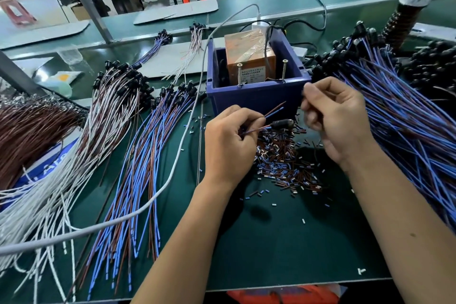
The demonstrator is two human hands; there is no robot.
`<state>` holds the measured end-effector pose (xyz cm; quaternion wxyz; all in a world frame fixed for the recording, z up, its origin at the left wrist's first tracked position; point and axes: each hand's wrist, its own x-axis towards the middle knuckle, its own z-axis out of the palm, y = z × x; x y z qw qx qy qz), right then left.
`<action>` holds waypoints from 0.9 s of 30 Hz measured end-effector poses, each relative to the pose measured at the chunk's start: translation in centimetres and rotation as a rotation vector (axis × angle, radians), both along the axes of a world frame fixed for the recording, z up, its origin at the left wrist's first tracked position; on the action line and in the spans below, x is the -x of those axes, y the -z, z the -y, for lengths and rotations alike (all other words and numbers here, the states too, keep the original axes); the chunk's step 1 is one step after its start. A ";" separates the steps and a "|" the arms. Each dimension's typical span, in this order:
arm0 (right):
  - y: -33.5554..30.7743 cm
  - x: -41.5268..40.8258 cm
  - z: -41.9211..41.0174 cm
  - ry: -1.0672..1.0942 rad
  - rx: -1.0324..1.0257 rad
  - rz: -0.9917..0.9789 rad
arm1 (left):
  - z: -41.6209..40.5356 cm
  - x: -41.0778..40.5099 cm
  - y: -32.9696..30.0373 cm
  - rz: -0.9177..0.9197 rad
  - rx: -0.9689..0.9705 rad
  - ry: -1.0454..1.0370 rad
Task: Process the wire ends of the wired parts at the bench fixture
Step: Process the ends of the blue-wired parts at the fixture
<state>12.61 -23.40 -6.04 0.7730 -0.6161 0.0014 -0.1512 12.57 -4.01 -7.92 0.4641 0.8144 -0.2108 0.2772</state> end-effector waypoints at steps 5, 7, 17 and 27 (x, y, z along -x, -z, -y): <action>0.9 0.0 -0.9 0.042 0.135 0.016 | 0.0 0.1 0.1 -0.013 0.062 -0.005; 1.0 0.2 -1.6 0.002 0.188 0.070 | 0.1 0.1 0.1 -0.018 0.064 0.006; 0.8 0.6 -1.7 -0.017 0.240 0.184 | 0.5 0.5 -0.3 0.003 0.120 0.031; 1.1 0.9 -3.7 -0.139 0.151 0.172 | 0.7 0.6 0.0 -0.055 0.392 0.029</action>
